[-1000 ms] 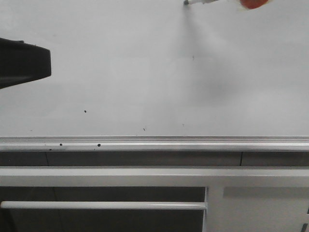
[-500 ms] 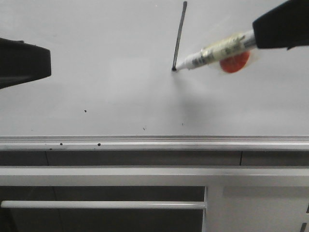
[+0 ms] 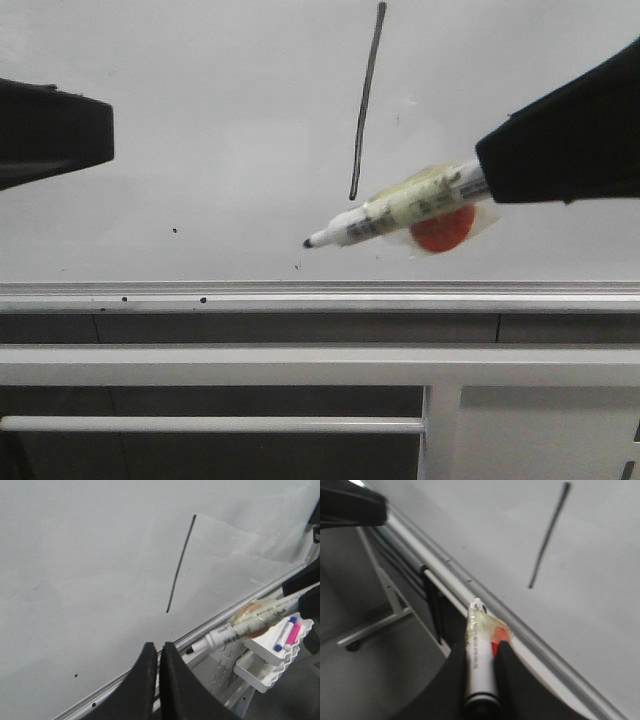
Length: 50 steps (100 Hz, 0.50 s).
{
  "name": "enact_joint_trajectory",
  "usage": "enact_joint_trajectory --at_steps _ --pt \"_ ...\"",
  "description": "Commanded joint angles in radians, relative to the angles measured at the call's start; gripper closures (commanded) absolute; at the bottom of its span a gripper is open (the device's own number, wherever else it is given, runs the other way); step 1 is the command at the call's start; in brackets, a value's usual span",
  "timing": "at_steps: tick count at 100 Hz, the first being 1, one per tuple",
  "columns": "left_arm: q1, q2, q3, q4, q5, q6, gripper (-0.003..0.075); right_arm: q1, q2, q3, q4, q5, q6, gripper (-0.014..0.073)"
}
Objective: Write number 1 on whiteboard
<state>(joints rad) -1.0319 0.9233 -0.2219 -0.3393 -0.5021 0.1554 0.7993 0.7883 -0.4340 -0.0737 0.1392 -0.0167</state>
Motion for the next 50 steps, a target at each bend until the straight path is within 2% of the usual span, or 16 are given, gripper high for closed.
enact_joint_trajectory --at_steps 1,6,14,24,33,40,50 --pt "-0.007 -0.008 -0.025 0.159 -0.064 -0.003 0.0737 0.079 -0.019 -0.04 0.001 0.006 -0.002 0.0658" --pt "-0.007 -0.008 -0.025 0.252 -0.06 -0.003 0.072 0.103 -0.019 -0.052 0.003 0.063 -0.002 0.0658" --pt "-0.007 -0.002 -0.028 0.35 -0.035 -0.003 0.065 0.108 -0.005 -0.09 0.003 0.146 -0.002 0.0658" --pt "-0.007 0.014 -0.047 0.425 0.049 0.0 0.0517 0.108 0.009 -0.152 -0.007 0.196 -0.002 0.0658" --pt "-0.007 0.04 -0.068 0.49 0.073 0.008 0.0404 0.108 0.036 -0.221 -0.014 0.251 -0.002 0.0658" --pt "-0.007 0.062 -0.089 0.525 0.075 0.026 0.0368 0.108 0.062 -0.271 -0.023 0.301 -0.002 0.0658" --pt "-0.007 0.095 -0.121 0.54 0.074 0.058 0.0373 0.108 0.1 -0.326 -0.025 0.334 0.001 0.0658"
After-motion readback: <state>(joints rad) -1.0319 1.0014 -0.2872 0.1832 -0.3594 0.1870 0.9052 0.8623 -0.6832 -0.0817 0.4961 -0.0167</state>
